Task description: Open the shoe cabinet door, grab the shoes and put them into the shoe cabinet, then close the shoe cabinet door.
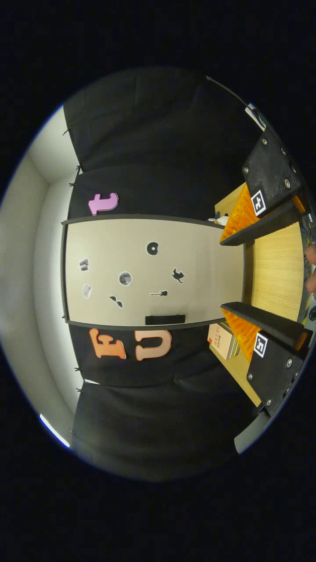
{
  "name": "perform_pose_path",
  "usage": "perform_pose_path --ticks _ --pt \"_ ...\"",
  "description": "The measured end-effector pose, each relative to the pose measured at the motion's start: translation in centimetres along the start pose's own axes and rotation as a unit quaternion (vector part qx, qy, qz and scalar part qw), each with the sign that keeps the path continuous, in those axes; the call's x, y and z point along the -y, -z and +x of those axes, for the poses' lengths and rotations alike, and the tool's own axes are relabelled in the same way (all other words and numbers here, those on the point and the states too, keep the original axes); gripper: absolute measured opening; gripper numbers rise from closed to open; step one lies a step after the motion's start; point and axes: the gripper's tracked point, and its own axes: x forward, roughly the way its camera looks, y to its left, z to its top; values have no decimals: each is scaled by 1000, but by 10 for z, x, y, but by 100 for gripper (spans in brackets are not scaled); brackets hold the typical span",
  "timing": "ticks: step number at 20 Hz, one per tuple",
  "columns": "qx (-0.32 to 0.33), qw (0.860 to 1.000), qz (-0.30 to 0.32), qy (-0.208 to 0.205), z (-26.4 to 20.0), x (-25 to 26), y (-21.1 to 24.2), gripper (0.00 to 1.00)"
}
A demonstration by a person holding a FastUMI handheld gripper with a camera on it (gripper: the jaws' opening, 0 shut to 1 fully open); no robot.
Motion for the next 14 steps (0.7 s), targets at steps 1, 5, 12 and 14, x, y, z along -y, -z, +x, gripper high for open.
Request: perform_pose_path --ticks 1,5,12,14 --pt "20 1000 -2 3 -17 9 -10 81" --pt "50 999 -11 18 -77 32 -16 82" --pt "69 996 -10 55 -140 57 1 82" --pt "92 993 -17 72 -151 66 -10 82"
